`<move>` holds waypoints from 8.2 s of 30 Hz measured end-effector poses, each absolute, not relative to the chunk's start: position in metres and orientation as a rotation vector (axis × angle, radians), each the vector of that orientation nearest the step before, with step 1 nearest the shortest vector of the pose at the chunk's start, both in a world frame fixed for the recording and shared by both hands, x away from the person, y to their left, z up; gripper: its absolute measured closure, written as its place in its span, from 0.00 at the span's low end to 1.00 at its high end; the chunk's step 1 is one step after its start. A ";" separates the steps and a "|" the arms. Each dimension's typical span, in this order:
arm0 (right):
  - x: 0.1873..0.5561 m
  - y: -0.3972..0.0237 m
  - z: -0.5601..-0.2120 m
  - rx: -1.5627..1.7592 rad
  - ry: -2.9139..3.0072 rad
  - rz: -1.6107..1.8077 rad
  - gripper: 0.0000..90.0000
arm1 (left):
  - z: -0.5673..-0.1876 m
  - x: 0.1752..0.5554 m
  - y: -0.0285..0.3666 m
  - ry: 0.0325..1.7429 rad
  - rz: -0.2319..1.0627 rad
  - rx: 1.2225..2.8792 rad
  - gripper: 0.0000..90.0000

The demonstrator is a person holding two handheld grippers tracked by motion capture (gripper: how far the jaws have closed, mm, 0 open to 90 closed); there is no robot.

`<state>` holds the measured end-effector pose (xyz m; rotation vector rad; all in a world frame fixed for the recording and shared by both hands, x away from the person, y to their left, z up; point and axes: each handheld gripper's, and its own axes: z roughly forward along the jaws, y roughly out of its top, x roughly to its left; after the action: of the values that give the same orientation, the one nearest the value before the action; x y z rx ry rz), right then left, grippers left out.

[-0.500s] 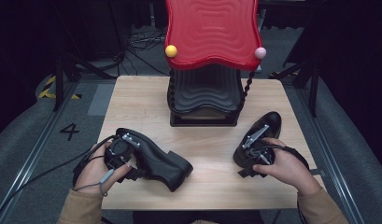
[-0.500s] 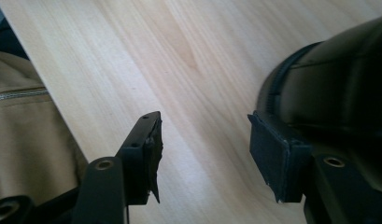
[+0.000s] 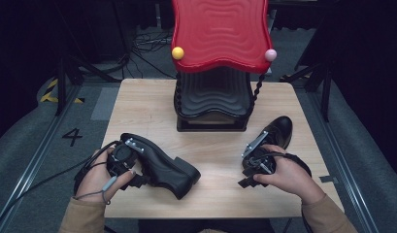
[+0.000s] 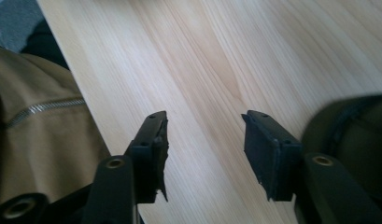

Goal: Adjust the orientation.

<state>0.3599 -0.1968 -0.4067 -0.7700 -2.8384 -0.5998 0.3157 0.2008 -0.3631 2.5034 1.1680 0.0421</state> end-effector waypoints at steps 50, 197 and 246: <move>0.374 -0.053 -0.383 -0.466 -2.859 -0.667 1.00 | -0.363 0.311 0.206 1.161 0.039 2.497 0.28; 0.322 -0.189 -0.348 -1.021 -2.892 -0.904 0.67 | -0.370 0.342 0.181 1.077 -0.034 2.533 0.28; 0.369 -0.314 -0.365 -1.202 -2.849 -0.322 0.85 | -0.372 0.356 0.165 1.025 -0.052 2.564 0.28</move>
<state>0.3694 -0.3140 -0.3648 -1.2023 -2.8493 -0.3219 0.3560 0.1654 -0.3716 2.5638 1.0250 -0.0519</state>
